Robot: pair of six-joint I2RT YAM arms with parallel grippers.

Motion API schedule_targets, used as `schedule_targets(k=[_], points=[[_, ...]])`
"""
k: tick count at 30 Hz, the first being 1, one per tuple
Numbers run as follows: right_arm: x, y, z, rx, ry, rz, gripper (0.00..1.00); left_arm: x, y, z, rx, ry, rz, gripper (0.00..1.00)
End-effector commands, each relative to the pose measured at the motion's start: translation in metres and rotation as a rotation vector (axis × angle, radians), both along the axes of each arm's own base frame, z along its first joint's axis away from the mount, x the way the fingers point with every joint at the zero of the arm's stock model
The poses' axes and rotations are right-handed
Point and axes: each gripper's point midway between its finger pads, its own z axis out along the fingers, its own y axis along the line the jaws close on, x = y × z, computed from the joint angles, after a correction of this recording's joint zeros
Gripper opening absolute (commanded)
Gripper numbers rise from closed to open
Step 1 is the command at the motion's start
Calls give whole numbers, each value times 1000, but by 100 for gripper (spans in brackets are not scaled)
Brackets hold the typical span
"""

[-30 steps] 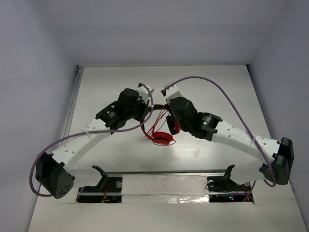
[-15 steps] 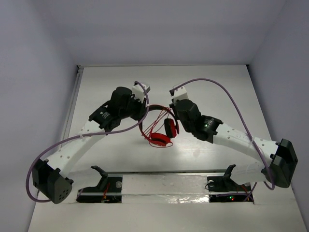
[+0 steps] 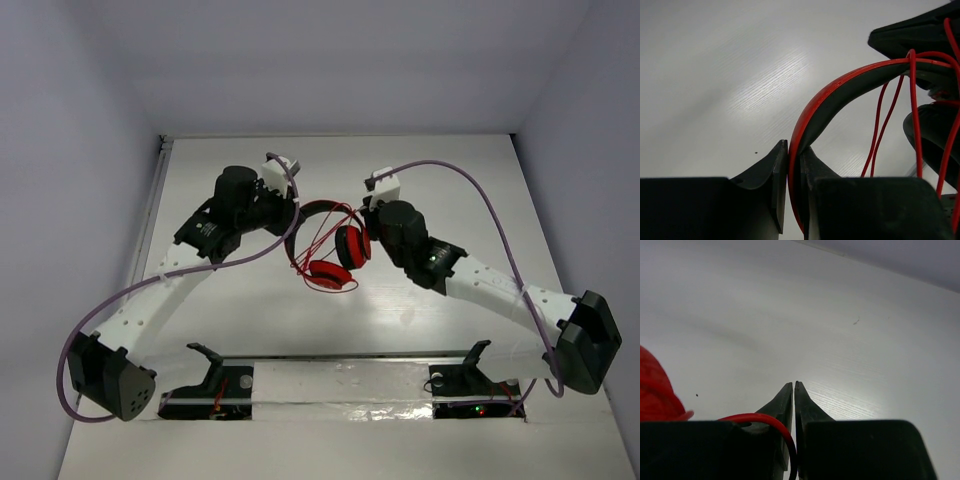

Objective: Wrap the headphones

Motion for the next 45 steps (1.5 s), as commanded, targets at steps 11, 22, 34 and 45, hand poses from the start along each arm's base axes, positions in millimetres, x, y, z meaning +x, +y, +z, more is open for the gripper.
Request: schedule_targets(k=[11, 22, 34, 45], points=[[4, 14, -5, 169, -31, 85, 36, -1, -24, 37, -157, 8, -105, 0], [-3, 18, -29, 338, 18, 60, 46, 39, 7, 60, -128, -35, 194, 0], [-9, 8, -77, 447, 126, -54, 56, 81, 51, 31, 112, -15, 464, 0], [5, -41, -67, 444, 155, -206, 0, 64, 80, -13, 490, 74, 615, 0]])
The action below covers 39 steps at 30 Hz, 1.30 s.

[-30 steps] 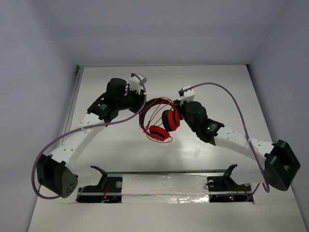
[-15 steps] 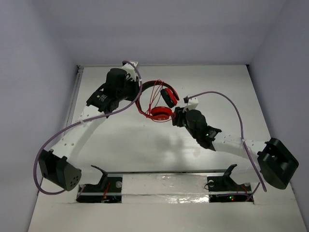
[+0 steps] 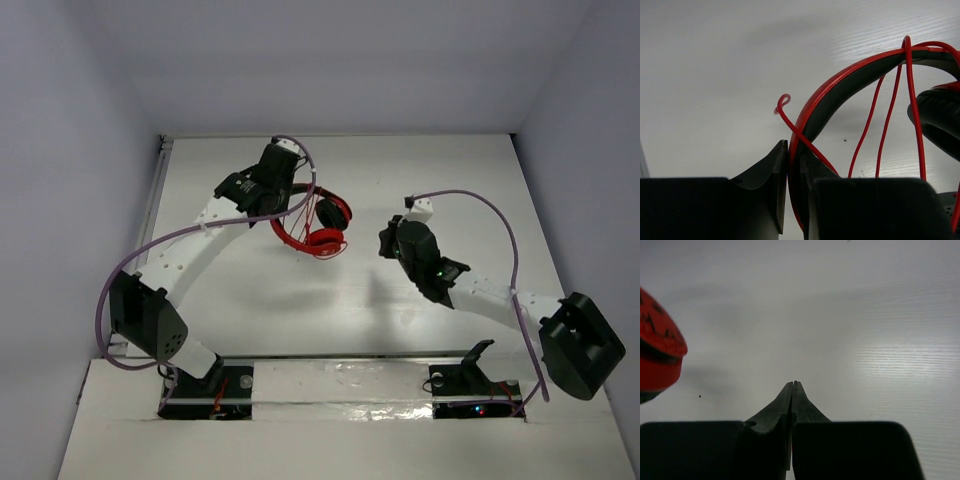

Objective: Wrap the headphones

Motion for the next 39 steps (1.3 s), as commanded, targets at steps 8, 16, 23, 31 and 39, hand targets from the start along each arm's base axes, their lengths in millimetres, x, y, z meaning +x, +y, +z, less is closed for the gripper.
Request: schedule_targets(k=[8, 16, 23, 31, 39], points=[[-15, 33, 158, 305, -176, 203, 0, -12, 4, 19, 135, -57, 122, 0], [-34, 84, 193, 554, -154, 440, 25, -23, -37, 31, -42, -137, -27, 0], [-33, 105, 217, 743, -101, 484, 24, -32, -58, 59, -232, -241, -125, 0], [-36, 137, 207, 823, 0, 551, 35, -33, -62, 61, -234, -253, -150, 0], [-32, 141, 202, 793, 23, 502, 32, -32, -61, 51, -163, -257, -141, 0]])
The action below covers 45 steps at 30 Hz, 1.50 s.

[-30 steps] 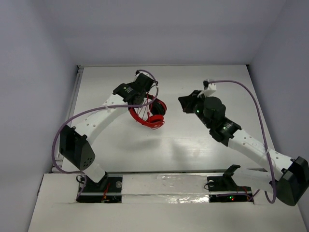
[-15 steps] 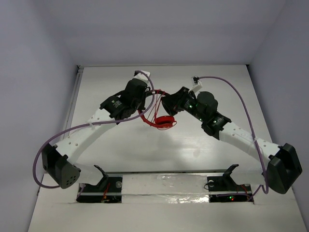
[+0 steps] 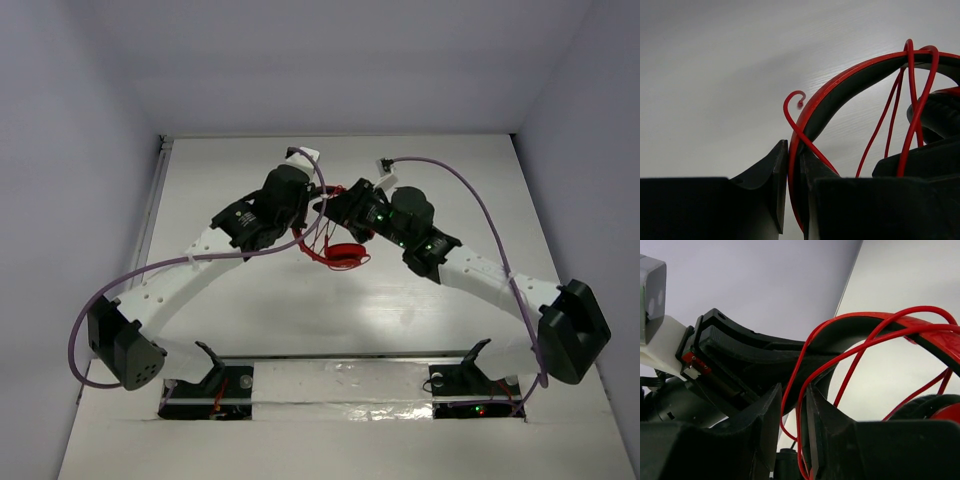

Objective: Wrap the headphones

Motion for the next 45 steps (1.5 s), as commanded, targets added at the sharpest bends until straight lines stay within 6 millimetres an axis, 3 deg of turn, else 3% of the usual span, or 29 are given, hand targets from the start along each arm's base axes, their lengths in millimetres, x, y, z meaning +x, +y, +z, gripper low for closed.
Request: schedule_targets(k=[1, 3, 5, 6, 8, 11, 12, 13, 14, 16, 18, 21, 25, 31, 36, 40, 42, 43, 45], points=[[1, -19, 51, 15, -118, -94, 32, 9, -2, 21, -46, -78, 35, 0], [3, -37, 53, -27, -125, -175, 32, 10, 0, 19, -29, -76, 45, 0], [2, -53, 50, -90, -125, -225, 37, 11, 2, 21, -26, -87, 55, 0], [-3, -63, 59, -85, -139, -250, 42, 12, 2, 24, -31, -94, 55, 0], [-7, -71, 44, -126, -121, -261, 50, 12, 0, 31, -50, -106, 47, 0], [-13, -76, 47, -132, -138, -260, 45, 12, -5, 33, -66, -103, 32, 0], [-19, -72, 54, -113, -158, -218, 38, 12, -5, 33, -70, -104, 30, 0], [-22, -68, 60, -100, -166, -193, 23, 11, -7, 33, -79, -102, 24, 0], [-24, -62, 79, -43, -184, -171, 15, 11, -8, 31, -84, -104, 22, 0], [-27, -43, 83, -1, -173, -80, 1, 10, -8, 33, -93, -108, 22, 0], [-25, -32, 90, 81, -150, -52, 0, 10, -7, 35, -94, -111, 23, 0], [-16, -16, 75, 95, -103, -23, 5, 9, -5, 40, -101, -121, 27, 0], [-19, 3, 64, 70, -83, 21, 23, 10, -3, 33, -82, -113, 37, 0], [-9, 19, 39, 62, -20, 41, 23, 10, -9, 32, -83, -126, 32, 0], [-6, 22, 33, 85, -5, 43, 26, 6, -14, 31, -75, -129, 21, 0], [-10, 28, 29, 98, 7, 66, 23, 4, -17, 31, -80, -129, 8, 0], [-10, 30, 27, 108, 14, 73, 14, 3, -18, 33, -87, -132, 4, 0], [-9, 30, 26, 110, 14, 72, 5, 4, -18, 33, -84, -132, 5, 0], [-9, 29, 27, 112, 15, 64, 3, 3, -17, 31, -77, -128, 7, 0]])
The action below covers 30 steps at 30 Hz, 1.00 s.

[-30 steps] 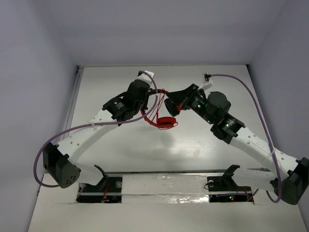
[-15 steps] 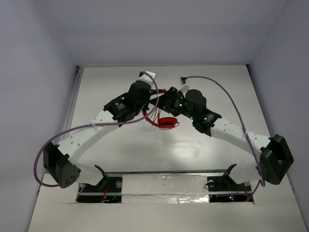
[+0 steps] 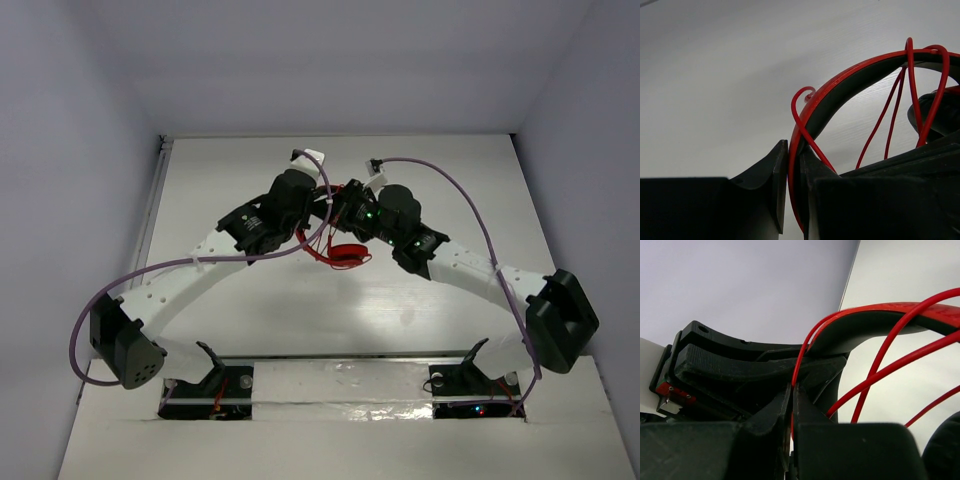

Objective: Wrap the headphones

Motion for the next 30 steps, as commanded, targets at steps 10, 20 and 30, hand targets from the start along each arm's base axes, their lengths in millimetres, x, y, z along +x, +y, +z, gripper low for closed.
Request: schedule_targets(k=[10, 20, 30], points=[[19, -34, 37, 8, -93, -232, 0, -2, -8, 26, -111, -75, -9, 0], [32, -71, 32, -56, -90, -425, 0, 2, -1, 29, -106, -84, 43, 0], [31, -101, 12, -133, -81, -530, 0, 0, 3, 40, -133, -106, 58, 0]])
